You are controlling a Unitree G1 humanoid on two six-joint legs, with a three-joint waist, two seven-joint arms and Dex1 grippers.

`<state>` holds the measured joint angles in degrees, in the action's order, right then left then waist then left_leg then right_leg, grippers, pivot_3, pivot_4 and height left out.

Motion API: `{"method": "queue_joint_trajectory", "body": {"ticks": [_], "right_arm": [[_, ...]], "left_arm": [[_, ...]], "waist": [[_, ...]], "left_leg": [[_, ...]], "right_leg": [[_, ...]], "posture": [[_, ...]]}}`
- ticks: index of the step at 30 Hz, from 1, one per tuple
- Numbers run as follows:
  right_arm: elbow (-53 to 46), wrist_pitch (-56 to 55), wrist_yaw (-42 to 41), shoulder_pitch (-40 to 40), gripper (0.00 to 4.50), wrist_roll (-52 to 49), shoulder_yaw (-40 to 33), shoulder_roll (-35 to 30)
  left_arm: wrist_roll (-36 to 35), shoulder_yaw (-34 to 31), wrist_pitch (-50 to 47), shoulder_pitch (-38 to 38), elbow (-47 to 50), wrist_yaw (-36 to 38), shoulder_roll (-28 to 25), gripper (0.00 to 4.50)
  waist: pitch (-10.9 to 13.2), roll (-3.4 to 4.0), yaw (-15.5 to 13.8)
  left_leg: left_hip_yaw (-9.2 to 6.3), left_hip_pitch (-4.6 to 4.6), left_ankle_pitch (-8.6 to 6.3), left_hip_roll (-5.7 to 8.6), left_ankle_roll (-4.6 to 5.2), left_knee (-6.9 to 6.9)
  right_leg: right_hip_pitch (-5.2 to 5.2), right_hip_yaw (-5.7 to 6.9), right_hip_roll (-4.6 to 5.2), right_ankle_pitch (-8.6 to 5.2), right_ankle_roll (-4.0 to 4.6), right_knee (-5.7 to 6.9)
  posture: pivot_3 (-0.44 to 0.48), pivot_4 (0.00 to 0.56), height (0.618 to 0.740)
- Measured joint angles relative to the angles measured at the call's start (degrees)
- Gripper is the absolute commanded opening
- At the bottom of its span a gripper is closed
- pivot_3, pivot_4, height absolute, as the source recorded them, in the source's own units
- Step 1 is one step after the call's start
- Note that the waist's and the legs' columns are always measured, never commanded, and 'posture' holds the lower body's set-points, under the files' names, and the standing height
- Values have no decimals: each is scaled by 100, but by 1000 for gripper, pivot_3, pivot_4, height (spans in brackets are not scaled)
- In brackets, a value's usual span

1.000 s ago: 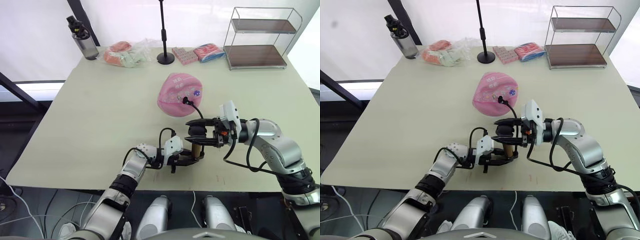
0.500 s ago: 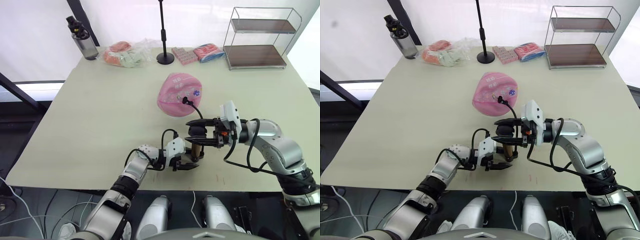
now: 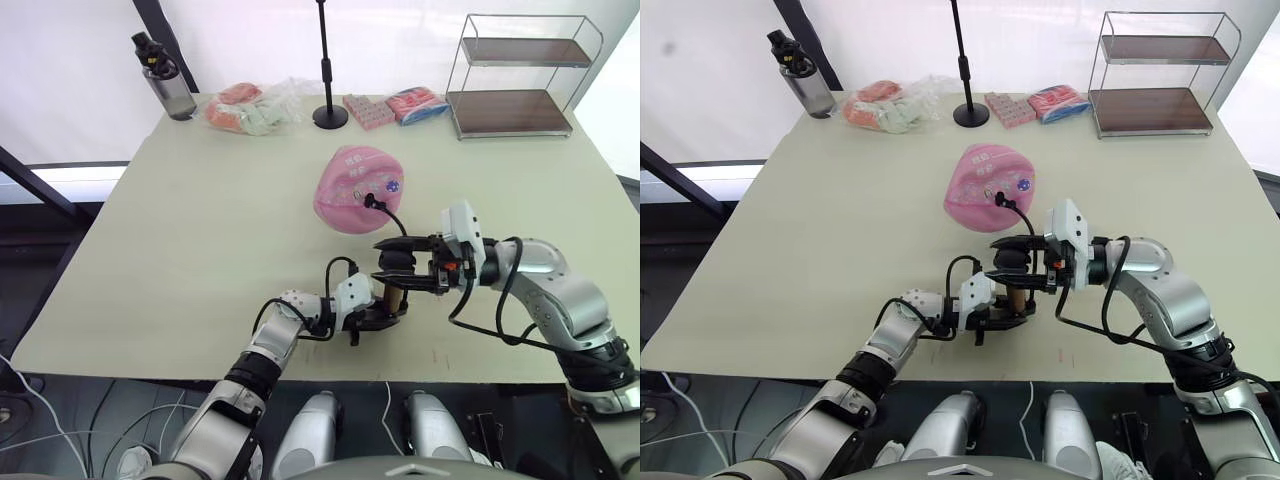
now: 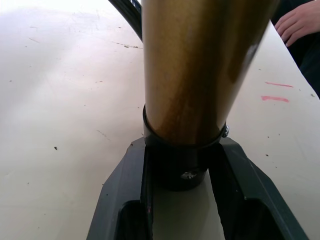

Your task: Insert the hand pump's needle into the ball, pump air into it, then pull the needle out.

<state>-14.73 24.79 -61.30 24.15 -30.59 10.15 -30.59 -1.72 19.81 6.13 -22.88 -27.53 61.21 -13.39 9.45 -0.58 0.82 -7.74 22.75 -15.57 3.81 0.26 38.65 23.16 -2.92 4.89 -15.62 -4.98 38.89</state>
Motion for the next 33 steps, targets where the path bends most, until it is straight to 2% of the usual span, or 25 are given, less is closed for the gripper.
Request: {"method": "queue_joint_trajectory", "body": {"ticks": [13,23,33], "right_arm": [[-143,236,81,-6,1823,-261,-232,-65],[-709,1385,586,852,1823,-1456,-965,-419],[-788,2349,1129,1733,1823,-2534,-1509,-815]], "left_arm": [[116,105,543,-211,-375,117,-94,1069],[152,119,1222,-738,-1355,438,-41,1069],[154,113,1421,-845,-1655,476,39,1069]], "waist": [[0,0,7],[0,0,6],[-1,-3,-3]], "left_leg": [[-1,0,0,0,1,0],[-5,0,-3,-1,11,-1],[-14,1,1,-1,16,0]], "right_leg": [[1,1,-1,1,2,1],[0,6,-1,4,5,1],[-6,18,2,6,7,0]], "posture": [[0,150,740],[0,150,740],[0,150,740]]}}
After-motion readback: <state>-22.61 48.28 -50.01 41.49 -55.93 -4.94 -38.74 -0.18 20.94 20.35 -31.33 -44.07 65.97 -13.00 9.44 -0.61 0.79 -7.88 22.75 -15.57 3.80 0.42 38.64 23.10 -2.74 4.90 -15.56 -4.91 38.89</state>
